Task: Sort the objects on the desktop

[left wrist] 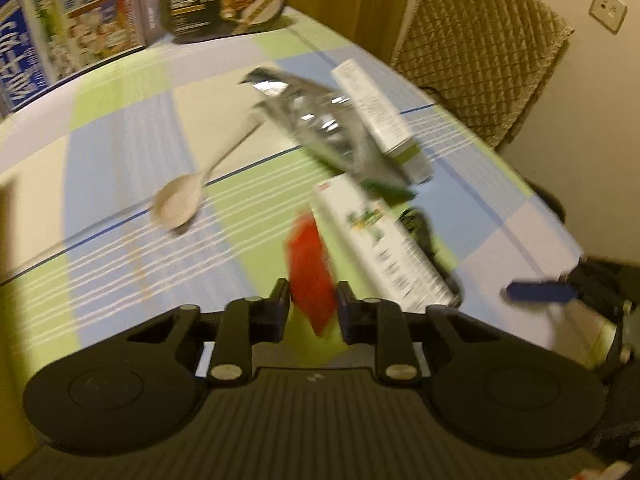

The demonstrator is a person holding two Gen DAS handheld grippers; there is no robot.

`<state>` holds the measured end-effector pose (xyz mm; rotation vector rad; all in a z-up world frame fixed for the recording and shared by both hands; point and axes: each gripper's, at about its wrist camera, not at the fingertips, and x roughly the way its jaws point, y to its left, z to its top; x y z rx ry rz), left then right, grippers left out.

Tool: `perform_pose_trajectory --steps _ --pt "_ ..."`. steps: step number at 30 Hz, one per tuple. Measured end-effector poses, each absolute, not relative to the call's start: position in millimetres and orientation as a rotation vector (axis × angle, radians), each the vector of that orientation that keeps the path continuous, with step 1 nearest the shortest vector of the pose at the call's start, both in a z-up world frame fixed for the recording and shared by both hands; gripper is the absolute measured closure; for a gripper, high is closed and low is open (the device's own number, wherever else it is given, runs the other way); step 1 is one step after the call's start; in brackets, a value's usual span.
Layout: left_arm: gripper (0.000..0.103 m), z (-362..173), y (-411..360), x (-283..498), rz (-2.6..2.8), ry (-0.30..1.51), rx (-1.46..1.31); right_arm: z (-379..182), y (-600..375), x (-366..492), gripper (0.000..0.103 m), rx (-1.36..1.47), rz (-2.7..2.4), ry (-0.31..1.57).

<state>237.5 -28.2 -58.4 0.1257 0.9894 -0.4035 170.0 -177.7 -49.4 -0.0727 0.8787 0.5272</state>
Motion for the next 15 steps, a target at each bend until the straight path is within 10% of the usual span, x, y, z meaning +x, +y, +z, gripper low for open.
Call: perform_pose_trajectory --steps 15 --pt "0.068 -53 23 203 -0.322 0.955 0.141 -49 -142 182 0.046 -0.038 0.482 0.834"
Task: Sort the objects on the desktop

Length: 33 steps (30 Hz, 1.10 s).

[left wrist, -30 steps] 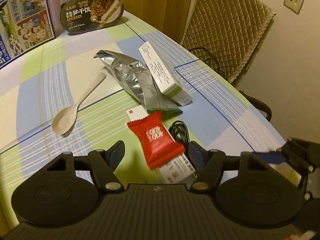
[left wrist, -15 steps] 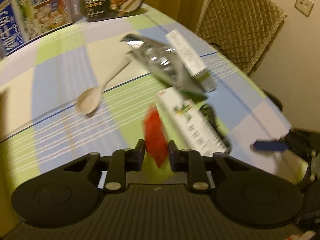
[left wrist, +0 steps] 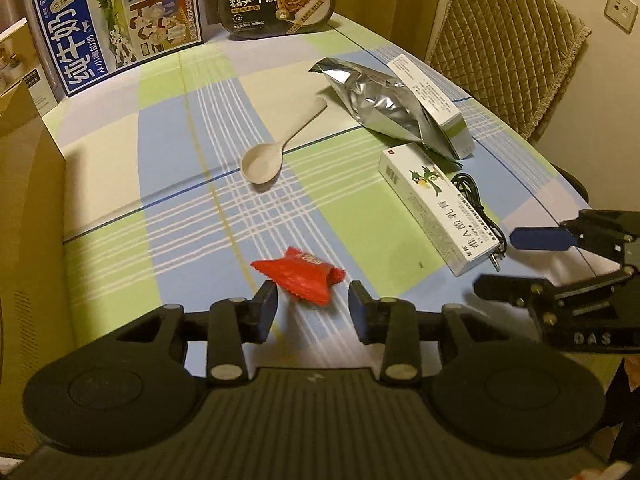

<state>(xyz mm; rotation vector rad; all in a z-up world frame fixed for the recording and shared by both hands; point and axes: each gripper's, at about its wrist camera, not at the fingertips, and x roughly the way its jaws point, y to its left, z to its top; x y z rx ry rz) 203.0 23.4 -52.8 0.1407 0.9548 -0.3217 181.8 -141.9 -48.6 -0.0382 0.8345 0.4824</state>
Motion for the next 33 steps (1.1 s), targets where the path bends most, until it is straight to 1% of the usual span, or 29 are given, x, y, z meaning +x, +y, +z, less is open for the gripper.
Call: perform_pose_trajectory --steps 2,5,6,7,8,9,10,13,18,20,21,23,24,25,29,30,33 --pt "0.064 -54 26 203 -0.317 0.954 0.139 -49 -137 186 0.051 -0.034 0.468 0.825" --pt "0.060 -56 30 204 -0.312 0.951 0.125 -53 -126 194 0.053 -0.062 0.442 0.817" --pt "0.056 -57 31 204 -0.312 0.952 0.122 -54 -123 196 0.054 -0.074 0.435 0.814" --pt "0.049 -58 32 205 -0.311 0.952 0.121 -56 -120 199 0.054 -0.090 0.427 0.811" --pt "0.045 -58 33 206 -0.308 0.950 0.119 -56 -117 202 0.055 -0.105 0.423 0.809" --pt "0.039 -59 33 207 -0.303 0.949 0.116 -58 -114 205 0.056 -0.117 0.420 0.816" --pt "0.034 -61 34 209 -0.297 0.951 0.117 -60 -113 206 0.059 -0.122 0.417 0.821" --pt "0.033 -66 34 214 -0.281 0.948 0.123 -61 -112 204 0.067 -0.143 0.421 0.820" --pt "0.033 -77 27 222 -0.337 0.931 0.243 -58 -120 188 0.068 -0.130 0.461 0.844" --pt "0.035 -83 25 225 -0.367 0.942 0.293 -57 -126 181 0.068 -0.113 0.462 0.857" --pt "0.040 -85 25 226 -0.368 0.949 0.302 -57 -129 177 0.068 -0.106 0.466 0.862" --pt "0.053 -87 26 224 -0.380 0.957 0.281 -56 -135 168 0.068 -0.100 0.477 0.867" --pt "0.065 -86 27 222 -0.383 0.962 0.266 -56 -137 164 0.068 -0.097 0.482 0.869" --pt "0.070 -86 26 218 -0.383 0.965 0.263 -55 -139 160 0.068 -0.093 0.487 0.872" --pt "0.075 -82 20 191 -0.381 0.969 0.269 -51 -146 145 0.068 -0.098 0.500 0.877" --pt "0.078 -80 19 182 -0.381 0.966 0.269 -50 -148 141 0.068 -0.101 0.501 0.877" --pt "0.079 -76 16 159 -0.379 0.967 0.259 -51 -152 132 0.068 -0.103 0.511 0.878"
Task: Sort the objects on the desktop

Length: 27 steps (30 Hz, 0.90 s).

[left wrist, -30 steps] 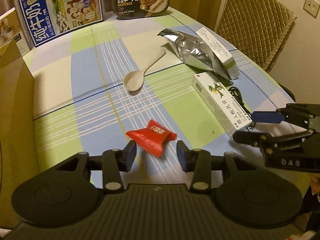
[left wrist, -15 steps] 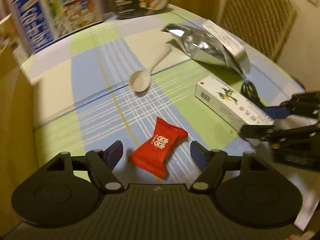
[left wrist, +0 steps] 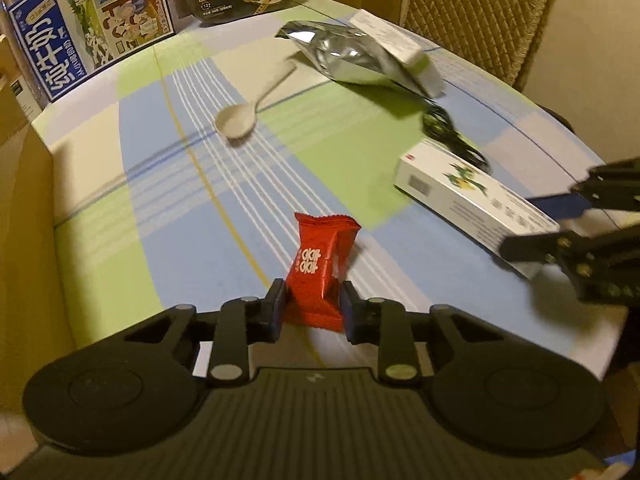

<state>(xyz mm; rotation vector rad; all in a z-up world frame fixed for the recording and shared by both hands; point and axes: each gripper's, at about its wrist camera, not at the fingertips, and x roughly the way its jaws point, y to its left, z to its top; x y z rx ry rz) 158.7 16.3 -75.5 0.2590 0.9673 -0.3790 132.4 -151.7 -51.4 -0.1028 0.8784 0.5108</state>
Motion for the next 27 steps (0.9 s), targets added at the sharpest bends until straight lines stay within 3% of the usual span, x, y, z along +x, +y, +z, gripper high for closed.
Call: perform_pose_trajectory --steps 4,11,15,17,22,27 --pt "0.079 -73 16 136 -0.371 0.966 0.246 -53 -152 125 0.067 -0.117 0.523 0.870" --pt "0.064 -69 26 143 -0.346 0.940 0.217 -54 -150 126 0.058 -0.127 0.521 0.850" --pt "0.050 -74 20 153 -0.420 0.922 0.257 -55 -148 128 0.054 -0.142 0.536 0.843" --pt "0.050 -78 16 159 -0.468 0.917 0.299 -55 -147 130 0.054 -0.145 0.547 0.843" --pt "0.075 -84 13 171 -0.517 0.959 0.308 -57 -147 137 0.054 -0.137 0.551 0.840" --pt "0.082 -82 8 164 -0.514 0.966 0.313 -59 -143 141 0.055 -0.145 0.562 0.846"
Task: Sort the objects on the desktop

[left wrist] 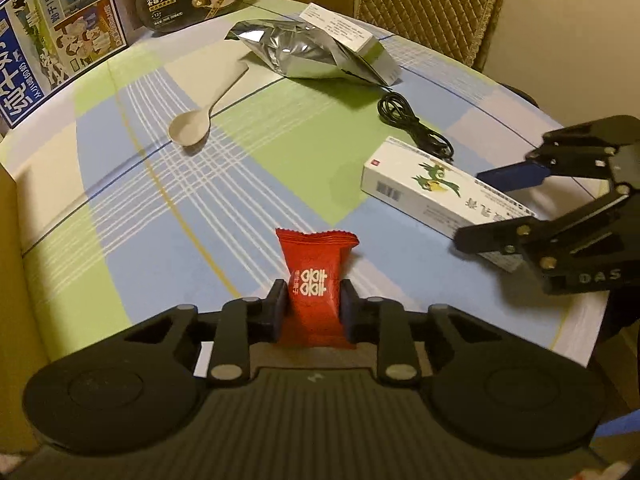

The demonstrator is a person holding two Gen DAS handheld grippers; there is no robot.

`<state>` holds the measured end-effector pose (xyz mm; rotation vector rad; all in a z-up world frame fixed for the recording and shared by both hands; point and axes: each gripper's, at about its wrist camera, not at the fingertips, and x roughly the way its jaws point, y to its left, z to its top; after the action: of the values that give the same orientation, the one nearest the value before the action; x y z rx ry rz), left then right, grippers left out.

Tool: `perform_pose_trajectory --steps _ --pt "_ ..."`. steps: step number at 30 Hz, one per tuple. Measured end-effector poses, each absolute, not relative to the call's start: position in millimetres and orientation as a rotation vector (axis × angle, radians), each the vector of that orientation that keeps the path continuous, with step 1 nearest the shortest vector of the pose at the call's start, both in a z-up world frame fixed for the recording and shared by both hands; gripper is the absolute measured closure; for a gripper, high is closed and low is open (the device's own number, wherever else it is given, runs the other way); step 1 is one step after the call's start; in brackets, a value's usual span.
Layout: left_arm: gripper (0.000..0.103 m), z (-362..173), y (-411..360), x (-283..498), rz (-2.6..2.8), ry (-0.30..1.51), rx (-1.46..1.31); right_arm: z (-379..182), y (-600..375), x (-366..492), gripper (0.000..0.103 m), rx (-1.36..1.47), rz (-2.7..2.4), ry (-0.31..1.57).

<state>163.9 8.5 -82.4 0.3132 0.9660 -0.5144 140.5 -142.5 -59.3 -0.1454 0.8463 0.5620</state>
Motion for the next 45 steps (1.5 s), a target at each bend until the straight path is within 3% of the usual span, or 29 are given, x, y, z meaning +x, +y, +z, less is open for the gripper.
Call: perform_pose_trajectory --steps 2,5,25,45 --pt "0.082 -80 9 158 -0.495 0.971 0.303 -60 -142 140 0.064 -0.151 0.565 0.848" --pt "0.082 -74 12 147 -0.459 0.962 0.278 -59 -143 138 0.067 -0.148 0.554 0.848" --pt "0.082 -39 29 106 -0.357 0.931 0.217 -22 -134 110 0.068 -0.152 0.547 0.778" --pt "0.082 55 127 63 -0.146 0.761 0.189 63 -28 87 0.068 -0.191 0.770 0.582"
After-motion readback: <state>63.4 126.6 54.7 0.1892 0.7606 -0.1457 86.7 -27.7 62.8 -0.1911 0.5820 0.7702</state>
